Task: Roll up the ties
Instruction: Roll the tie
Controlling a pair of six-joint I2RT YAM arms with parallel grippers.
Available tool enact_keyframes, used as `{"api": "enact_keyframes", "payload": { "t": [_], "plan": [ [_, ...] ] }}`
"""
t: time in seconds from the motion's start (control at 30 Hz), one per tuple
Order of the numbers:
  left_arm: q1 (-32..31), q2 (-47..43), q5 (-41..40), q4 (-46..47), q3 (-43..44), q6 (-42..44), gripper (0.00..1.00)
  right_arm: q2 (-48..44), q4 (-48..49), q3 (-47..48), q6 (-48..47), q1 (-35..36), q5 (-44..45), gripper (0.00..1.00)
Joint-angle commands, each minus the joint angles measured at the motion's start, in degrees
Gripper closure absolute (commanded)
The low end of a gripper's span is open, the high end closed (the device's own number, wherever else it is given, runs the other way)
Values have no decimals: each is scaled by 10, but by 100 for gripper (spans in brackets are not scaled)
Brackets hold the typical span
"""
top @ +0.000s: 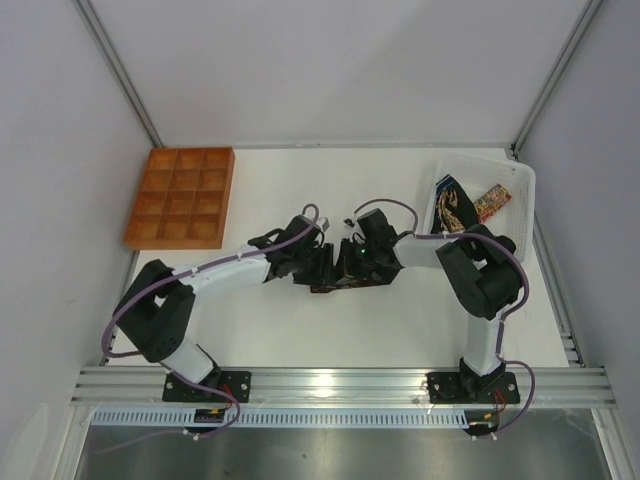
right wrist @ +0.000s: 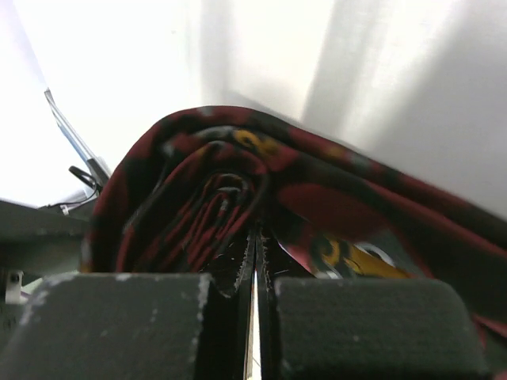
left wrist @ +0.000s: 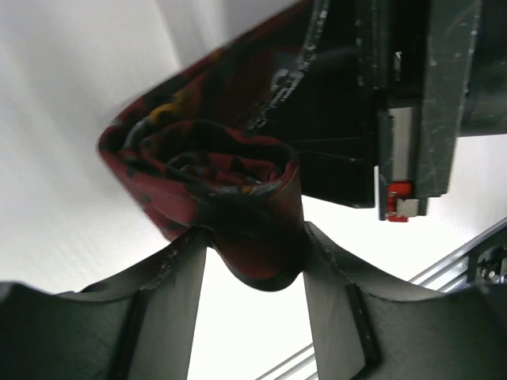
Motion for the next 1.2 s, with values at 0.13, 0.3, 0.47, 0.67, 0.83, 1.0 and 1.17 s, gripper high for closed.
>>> {"api": "enact_keyframes", "payload": {
  "t": [0.13,0.3,0.47,0.67,0.83,1.0,1.17],
  "plan": [
    [-37,47,2,28,56,-33,33,-22,53,-13,7,-12,-24,100],
    [-40,61,-11,24,75,-42,30,-25,52,-17,3,-28,-27,100],
    [-40,61,-24,12,101,-42,27,-35,15,-15,-25,-54,-13,100],
    [-41,74,-8,19,118,-48,25,-46,-12,-14,-44,-89,-9,100],
    [-41,88,2,28,128,-51,25,-36,-12,-8,-47,-101,-16,100],
    [-40,103,7,32,144,-54,21,-34,-22,-2,-56,-108,-9,100],
    [-39,128,39,45,167,-48,17,-61,-49,-1,-74,-145,-9,100]
  ]
}}
